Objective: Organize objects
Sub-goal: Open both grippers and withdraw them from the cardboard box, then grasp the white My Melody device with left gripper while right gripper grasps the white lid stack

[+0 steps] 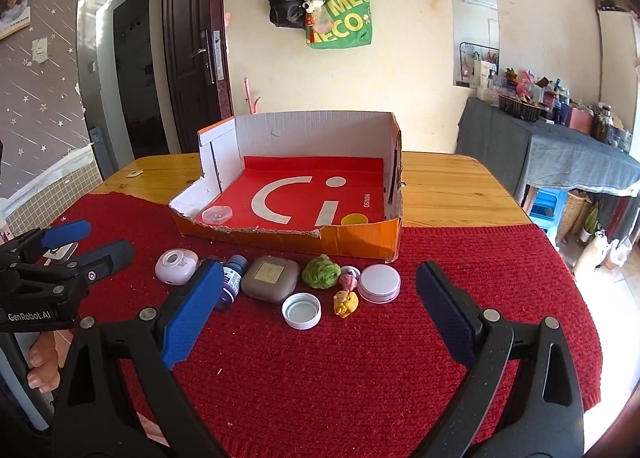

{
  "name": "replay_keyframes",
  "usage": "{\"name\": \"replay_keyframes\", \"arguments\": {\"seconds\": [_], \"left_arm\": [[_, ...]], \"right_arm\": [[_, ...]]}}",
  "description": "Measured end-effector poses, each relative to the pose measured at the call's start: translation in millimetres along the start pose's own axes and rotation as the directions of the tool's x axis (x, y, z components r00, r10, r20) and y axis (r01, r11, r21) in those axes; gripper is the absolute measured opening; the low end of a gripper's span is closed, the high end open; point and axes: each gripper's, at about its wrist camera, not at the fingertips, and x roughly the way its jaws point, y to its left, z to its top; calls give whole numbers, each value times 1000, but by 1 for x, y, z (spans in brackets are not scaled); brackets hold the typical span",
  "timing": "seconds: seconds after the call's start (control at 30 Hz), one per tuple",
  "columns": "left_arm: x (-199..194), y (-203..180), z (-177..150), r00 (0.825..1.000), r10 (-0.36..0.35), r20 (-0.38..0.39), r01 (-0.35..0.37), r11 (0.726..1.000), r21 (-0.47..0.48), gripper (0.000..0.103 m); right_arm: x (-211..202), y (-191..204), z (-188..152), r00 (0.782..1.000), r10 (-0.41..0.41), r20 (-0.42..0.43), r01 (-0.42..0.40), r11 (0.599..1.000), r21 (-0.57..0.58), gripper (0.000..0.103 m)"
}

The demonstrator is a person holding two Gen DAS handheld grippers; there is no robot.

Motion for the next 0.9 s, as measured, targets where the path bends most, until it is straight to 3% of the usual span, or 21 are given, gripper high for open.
{"name": "replay_keyframes", "arguments": {"seconds": [0.37,0.6,0.9], "left_arm": [[49,16,-10,991,9,-131,-14,999,-34,103],[75,25,-7,979,15,-201,-23,999,-39,103],[93,29,-4,967,48,-249,-46,999,14,103]], "right_arm": [[30,-8,-9,997,-11,-72,12,1000,17,98],[52,-40,-7,991,-25,-135,33,998,55,98],[80,-86,-9,961,-10,-278,29,997,65,98]]}}
